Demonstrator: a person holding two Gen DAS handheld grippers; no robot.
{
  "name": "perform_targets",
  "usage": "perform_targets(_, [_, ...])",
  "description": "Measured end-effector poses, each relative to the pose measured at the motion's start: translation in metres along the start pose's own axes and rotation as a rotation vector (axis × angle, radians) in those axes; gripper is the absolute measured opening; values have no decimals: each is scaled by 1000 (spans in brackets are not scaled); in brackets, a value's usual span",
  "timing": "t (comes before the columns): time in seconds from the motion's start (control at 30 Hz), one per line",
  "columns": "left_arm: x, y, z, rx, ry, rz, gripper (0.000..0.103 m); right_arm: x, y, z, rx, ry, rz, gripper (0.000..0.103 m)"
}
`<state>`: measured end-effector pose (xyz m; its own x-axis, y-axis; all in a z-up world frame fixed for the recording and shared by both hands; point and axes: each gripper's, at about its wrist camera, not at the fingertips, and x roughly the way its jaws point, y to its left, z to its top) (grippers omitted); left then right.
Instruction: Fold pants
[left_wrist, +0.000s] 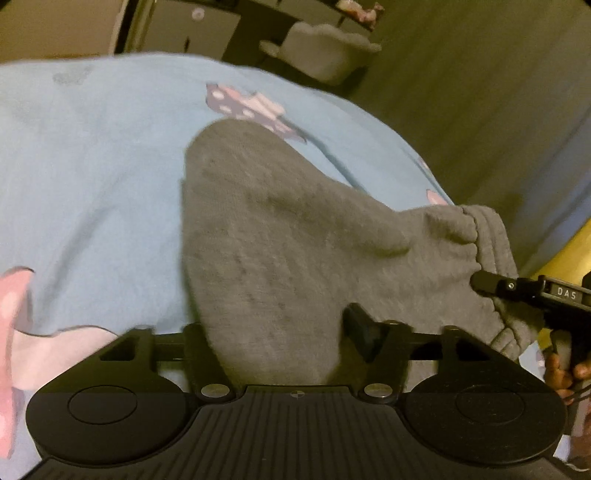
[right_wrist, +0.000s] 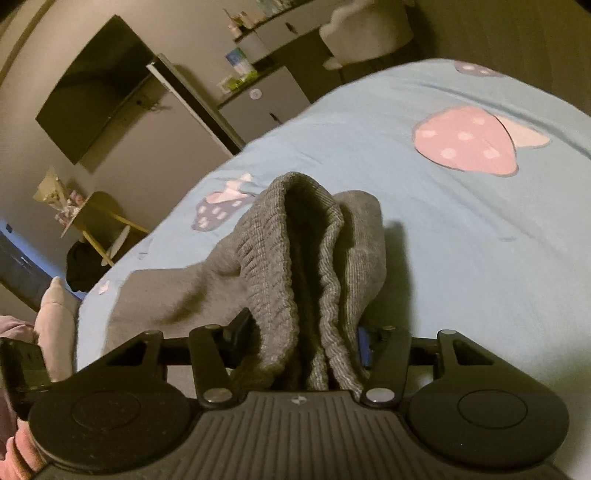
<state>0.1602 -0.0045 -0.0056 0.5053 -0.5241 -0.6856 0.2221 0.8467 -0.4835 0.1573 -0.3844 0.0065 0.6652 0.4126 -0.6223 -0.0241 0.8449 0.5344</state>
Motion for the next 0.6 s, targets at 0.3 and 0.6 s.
perform_targets(0.3, [4, -6, 3, -15, -4, 14, 49, 20, 9, 7, -29, 92, -96, 60])
perform_targets(0.6, [-15, -9, 30, -37, -7, -52, 33, 1, 56, 28, -72, -26, -71, 51])
